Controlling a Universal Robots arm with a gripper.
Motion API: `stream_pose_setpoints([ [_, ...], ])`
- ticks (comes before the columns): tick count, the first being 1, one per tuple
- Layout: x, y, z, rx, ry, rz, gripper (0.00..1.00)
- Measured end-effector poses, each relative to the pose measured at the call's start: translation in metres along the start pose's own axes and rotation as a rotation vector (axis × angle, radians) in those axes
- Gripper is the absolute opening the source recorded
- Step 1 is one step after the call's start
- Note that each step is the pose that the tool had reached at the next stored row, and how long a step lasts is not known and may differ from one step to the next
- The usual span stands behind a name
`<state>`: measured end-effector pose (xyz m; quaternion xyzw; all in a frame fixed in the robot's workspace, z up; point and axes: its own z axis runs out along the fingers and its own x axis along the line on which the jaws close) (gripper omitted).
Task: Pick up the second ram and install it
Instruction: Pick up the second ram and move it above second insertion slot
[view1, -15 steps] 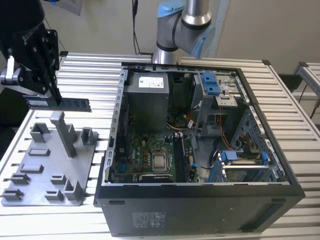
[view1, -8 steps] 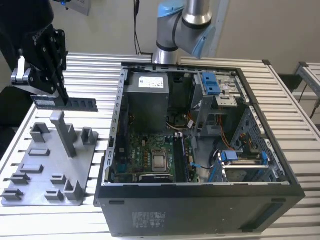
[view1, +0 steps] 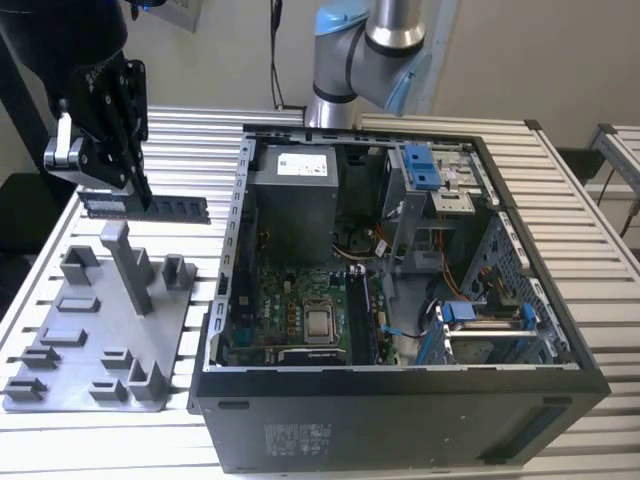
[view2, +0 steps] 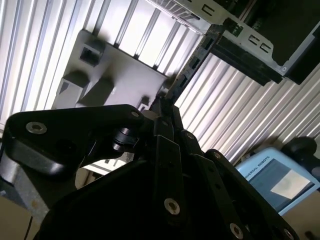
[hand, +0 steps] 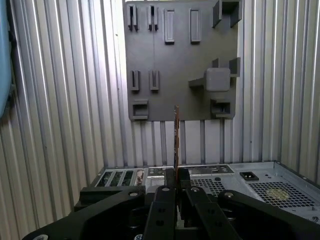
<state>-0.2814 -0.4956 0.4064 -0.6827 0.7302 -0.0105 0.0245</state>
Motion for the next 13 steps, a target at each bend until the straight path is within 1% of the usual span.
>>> stream_pose_setpoints([
  [13,-0.0015,-0.0229,0.0011,-0.0002,-0.0025,0.0,0.14],
])
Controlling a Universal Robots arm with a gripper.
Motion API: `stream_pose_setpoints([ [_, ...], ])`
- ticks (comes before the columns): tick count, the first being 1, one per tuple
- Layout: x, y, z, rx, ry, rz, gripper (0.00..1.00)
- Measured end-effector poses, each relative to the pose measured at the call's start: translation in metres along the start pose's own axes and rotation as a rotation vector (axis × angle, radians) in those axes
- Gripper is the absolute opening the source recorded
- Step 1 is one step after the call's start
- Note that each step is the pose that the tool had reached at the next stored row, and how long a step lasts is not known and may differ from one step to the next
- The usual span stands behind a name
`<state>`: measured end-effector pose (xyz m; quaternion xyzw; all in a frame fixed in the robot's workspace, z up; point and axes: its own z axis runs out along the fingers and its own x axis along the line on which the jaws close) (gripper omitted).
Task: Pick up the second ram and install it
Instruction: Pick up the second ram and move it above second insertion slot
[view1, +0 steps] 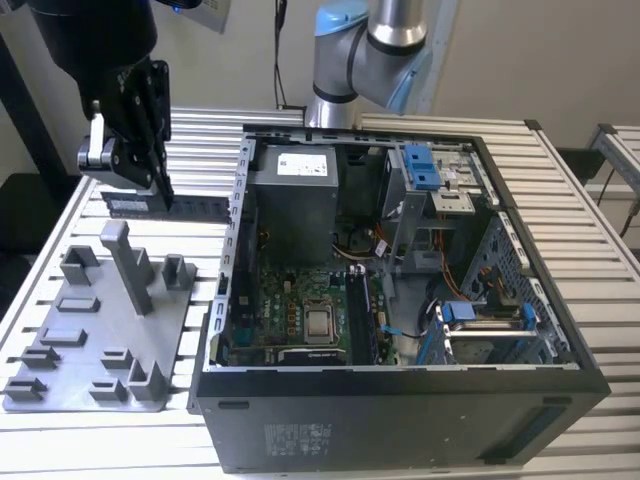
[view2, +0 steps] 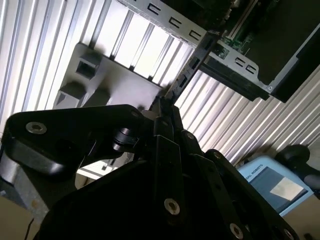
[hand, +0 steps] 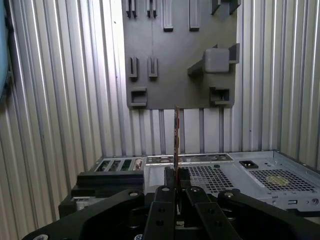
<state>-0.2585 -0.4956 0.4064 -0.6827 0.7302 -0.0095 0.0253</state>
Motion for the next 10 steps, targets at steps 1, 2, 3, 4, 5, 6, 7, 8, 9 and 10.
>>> stream_pose_setpoints([
  [1,-0.0001,-0.0019,0.0,-0.0001,-0.0001,0.0,0.14],
  [2,-0.0002,-0.0035,0.0002,0.0,-0.0003,0.0,0.14],
  [3,-0.0003,-0.0051,0.0003,0.0,-0.0005,0.0,0.14],
  [4,-0.0005,-0.007,0.0003,-0.0001,-0.0006,0.0,0.14],
  [5,-0.0006,-0.0086,0.0004,0.0,-0.0007,0.0,0.14],
  [6,-0.0007,-0.0104,0.0005,-0.0001,-0.0008,0.0,0.14],
  [7,-0.0008,-0.012,0.0006,-0.0001,-0.0009,0.0,0.14],
  [8,-0.0009,-0.0136,0.0007,-0.0001,-0.0011,0.0,0.14],
  [9,-0.001,-0.0152,0.0007,-0.0001,-0.0012,0.0,0.14],
  [10,-0.0011,-0.0168,0.0008,-0.0001,-0.0014,0.0,0.14],
])
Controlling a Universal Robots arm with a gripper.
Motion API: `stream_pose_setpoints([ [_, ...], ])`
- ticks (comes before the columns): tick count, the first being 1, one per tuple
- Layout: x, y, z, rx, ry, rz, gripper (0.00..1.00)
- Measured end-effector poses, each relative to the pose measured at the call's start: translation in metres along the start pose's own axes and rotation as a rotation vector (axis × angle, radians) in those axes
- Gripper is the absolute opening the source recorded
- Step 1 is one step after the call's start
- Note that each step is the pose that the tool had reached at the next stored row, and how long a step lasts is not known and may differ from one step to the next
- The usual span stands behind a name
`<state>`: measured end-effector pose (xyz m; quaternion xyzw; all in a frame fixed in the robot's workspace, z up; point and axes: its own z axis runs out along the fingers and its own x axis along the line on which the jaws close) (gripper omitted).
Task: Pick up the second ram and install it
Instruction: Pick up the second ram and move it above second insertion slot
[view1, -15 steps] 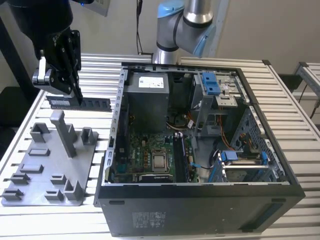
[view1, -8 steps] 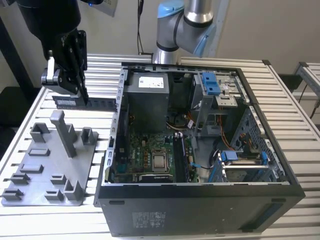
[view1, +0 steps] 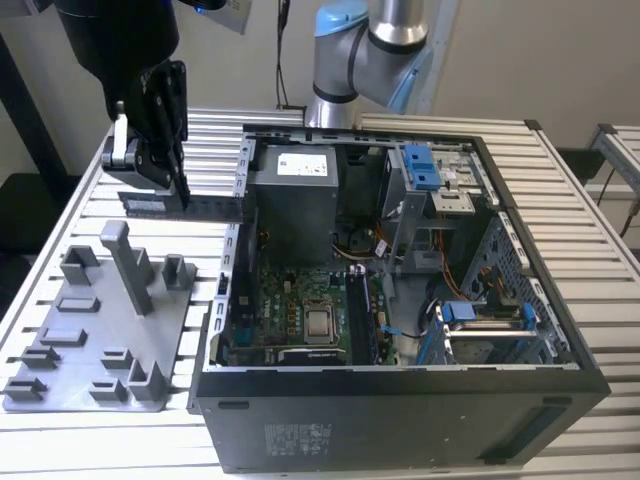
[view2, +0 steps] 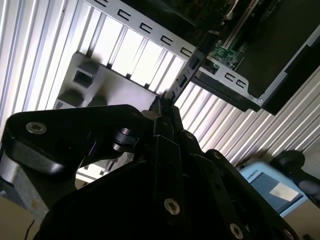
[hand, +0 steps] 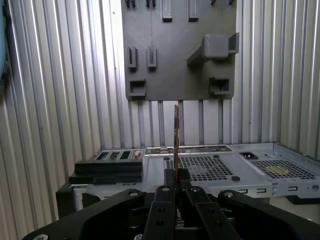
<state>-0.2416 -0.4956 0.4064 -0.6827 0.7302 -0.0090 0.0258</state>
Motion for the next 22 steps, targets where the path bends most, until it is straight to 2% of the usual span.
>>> stream_pose_setpoints([
  [5,-0.0005,-0.0082,0.0004,-0.0001,-0.0015,0.0,0.14],
  [13,-0.0019,-0.028,0.0014,-0.0005,-0.0052,-0.002,0.14],
  [22,-0.003,-0.0447,0.0023,-0.0006,-0.0072,-0.004,0.14],
])
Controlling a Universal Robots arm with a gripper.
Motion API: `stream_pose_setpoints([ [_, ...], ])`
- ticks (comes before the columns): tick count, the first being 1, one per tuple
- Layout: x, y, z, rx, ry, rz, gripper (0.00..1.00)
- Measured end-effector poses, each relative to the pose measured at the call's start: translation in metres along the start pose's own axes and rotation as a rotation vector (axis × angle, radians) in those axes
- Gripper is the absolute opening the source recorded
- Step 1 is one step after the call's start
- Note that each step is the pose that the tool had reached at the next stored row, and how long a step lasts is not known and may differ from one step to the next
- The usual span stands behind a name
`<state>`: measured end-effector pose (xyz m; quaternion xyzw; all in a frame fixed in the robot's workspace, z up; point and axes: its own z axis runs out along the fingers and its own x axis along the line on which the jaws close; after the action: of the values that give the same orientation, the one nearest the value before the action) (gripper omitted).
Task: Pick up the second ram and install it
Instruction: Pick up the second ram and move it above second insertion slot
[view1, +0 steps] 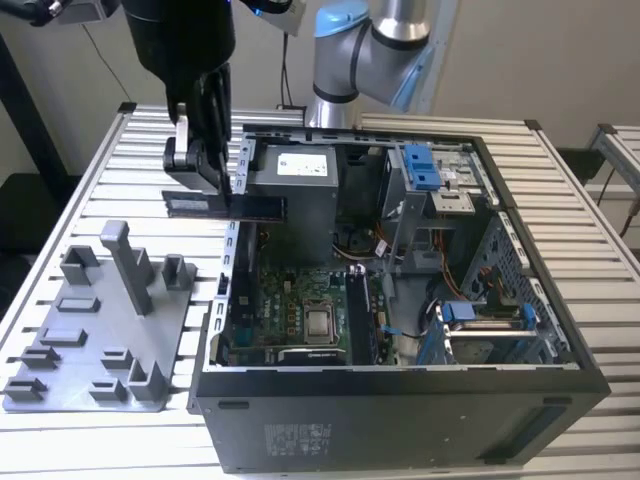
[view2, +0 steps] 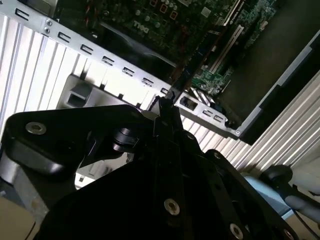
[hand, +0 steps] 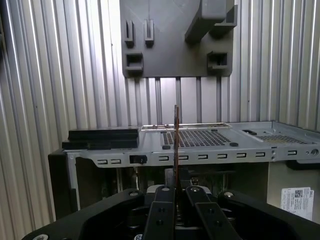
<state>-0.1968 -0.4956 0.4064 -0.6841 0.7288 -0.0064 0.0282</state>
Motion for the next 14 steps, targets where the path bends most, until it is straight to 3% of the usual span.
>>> stream_pose_setpoints([
  [14,-0.0017,-0.027,0.0013,-0.0003,-0.0024,-0.003,0.14],
])
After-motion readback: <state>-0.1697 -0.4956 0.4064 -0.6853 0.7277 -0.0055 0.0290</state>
